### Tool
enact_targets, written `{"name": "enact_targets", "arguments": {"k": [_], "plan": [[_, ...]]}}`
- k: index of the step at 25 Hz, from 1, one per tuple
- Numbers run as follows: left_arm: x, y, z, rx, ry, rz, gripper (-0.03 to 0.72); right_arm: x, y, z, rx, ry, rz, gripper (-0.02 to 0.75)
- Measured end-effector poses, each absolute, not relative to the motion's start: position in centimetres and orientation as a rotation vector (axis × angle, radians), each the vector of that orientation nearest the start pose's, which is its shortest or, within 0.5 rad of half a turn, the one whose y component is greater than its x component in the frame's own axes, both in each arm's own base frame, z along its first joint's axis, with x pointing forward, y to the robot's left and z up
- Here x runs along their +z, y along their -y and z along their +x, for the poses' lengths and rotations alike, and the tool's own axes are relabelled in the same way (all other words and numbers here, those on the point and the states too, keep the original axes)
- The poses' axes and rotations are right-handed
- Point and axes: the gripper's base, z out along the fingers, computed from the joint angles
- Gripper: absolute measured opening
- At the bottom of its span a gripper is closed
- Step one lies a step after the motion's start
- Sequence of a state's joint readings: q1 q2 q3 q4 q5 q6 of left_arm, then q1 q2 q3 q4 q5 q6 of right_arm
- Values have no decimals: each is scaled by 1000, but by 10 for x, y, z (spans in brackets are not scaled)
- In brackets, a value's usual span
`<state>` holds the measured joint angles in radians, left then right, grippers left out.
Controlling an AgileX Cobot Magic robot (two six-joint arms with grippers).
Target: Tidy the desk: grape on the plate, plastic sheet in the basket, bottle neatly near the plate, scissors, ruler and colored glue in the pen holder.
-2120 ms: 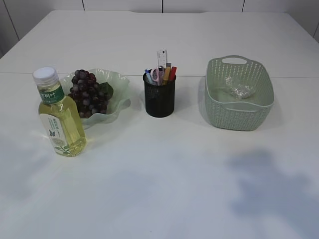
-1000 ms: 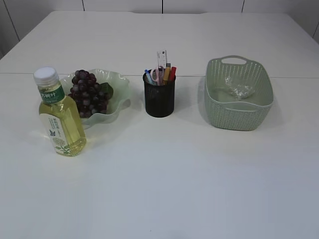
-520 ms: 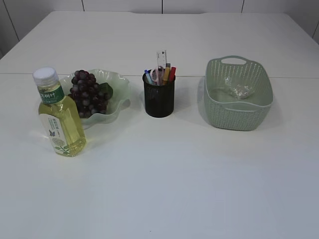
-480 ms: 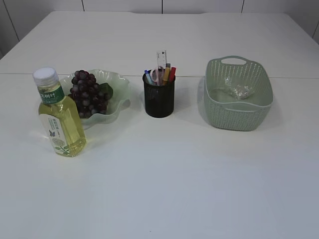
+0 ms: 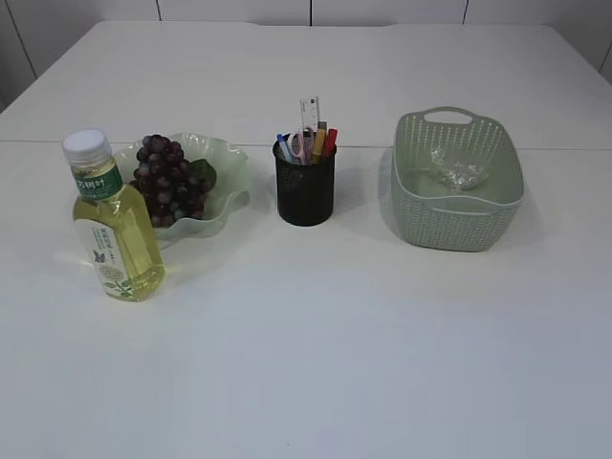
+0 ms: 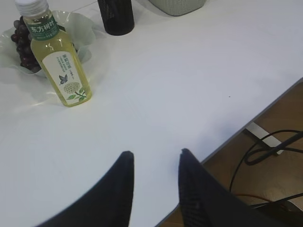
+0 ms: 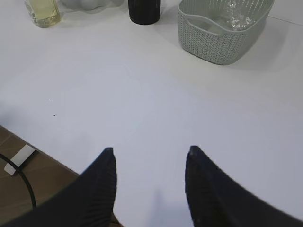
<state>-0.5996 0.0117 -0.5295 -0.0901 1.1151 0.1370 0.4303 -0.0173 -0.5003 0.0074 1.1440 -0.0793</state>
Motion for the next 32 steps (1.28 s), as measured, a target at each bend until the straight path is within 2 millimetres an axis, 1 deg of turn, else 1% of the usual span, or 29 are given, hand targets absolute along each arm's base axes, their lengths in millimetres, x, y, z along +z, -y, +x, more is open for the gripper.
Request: {"name": "enact_targets", "arguments": {"k": [5,7,11,15,17,20,21,22,32], "plan": [[281,1,-12,-388,-1958,762,239,271,4,-10,219,-2050,-530,381],[281,1,-11,-381,-1962,750,239,271,4,-11,203,-2056,-503,381],[281,2,-11,-319,-1990,646,239,271,2,-11,124,-2081,-365,381],[281,3,-11,-247,-2019,526,239,271,0,-11,22,-2102,-186,381],[282,4,-11,-228,-2024,494,239,271,0,-11,-28,-2108,-98,381],[282,4,-11,-206,-2031,457,239,271,-1,-11,-72,-2111,-21,381],[282,4,-11,-199,-2033,444,239,271,-1,-11,-77,-2111,-12,381],[282,5,-10,-189,-2036,429,239,271,-1,-11,-80,-2111,-6,363],[282,6,-11,-185,-2042,396,238,271,-1,-11,-79,-2111,-3,375]]}}
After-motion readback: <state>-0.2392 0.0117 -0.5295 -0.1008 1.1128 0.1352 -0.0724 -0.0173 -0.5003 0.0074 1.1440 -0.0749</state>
